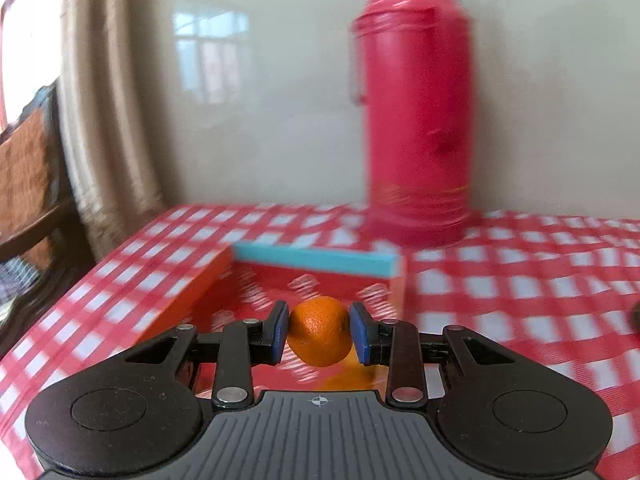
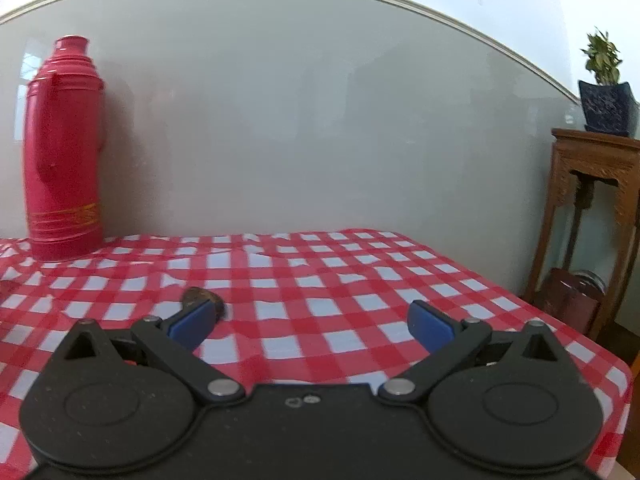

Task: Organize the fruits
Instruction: 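Carry the small orange with the left gripper into the box and release, then reach the right gripper to the dark wrinkled passion fruit and close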

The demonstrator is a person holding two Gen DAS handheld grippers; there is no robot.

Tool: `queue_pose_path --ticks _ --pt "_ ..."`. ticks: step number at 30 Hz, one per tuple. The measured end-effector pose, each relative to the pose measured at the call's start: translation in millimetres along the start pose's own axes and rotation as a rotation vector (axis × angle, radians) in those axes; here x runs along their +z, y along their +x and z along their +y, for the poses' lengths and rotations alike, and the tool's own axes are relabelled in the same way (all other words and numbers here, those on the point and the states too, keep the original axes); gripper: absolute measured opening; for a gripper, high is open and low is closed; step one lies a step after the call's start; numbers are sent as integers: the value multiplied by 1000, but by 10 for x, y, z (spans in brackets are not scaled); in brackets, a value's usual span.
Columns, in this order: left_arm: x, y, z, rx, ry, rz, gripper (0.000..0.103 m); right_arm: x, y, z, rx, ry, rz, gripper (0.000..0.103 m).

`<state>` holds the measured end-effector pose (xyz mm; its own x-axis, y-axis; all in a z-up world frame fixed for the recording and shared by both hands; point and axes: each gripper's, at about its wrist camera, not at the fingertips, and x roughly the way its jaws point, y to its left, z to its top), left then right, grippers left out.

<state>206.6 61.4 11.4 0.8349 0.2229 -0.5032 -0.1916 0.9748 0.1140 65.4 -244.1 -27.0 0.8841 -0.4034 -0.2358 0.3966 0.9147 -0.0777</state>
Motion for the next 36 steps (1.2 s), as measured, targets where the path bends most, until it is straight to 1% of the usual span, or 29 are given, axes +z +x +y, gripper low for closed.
queue_pose_path --ticks 3,4,6,8,9,10,12,16,18,23,25,26,27,29,33,36 --pt "-104 147 218 43 -36 50 34 -5 -11 118 27 -20 4 97" --pt "-120 193 273 43 -52 71 34 -6 -12 159 35 -27 4 97" --pt "-129 229 334 27 -60 69 34 -4 -19 249 50 -42 7 97" --pt "-121 217 348 39 -51 75 35 5 -32 321 70 -48 7 97" --pt "-118 211 377 40 -57 81 45 11 -38 357 78 -50 8 97" --pt "-126 201 405 41 -65 83 63 21 -36 396 84 -54 9 97" --pt "-125 167 435 54 -92 64 76 37 -31 467 98 -61 3 97" --pt "-110 62 481 46 -101 45 77 51 -21 580 128 -69 10 97" --pt "-111 -40 532 49 -111 20 77 52 -24 604 139 -67 13 97" --pt "-211 -385 695 135 -110 -75 77 58 -27 643 158 -57 17 97" --pt "-300 -527 774 199 -111 -110 83 57 -19 660 165 -58 23 97" --pt "-354 -597 814 233 -114 -131 89 58 -10 670 173 -56 31 97" --pt "-409 -657 852 269 -117 -149 92 56 -3 678 180 -52 36 97" --pt "-508 -760 922 325 -111 -183 92 62 17 694 196 -43 51 97" --pt "-664 -885 1053 415 -125 -209 93 76 105 745 222 -50 97 97" --pt "-759 -928 1130 457 -140 -219 94 85 187 783 239 -61 134 97"
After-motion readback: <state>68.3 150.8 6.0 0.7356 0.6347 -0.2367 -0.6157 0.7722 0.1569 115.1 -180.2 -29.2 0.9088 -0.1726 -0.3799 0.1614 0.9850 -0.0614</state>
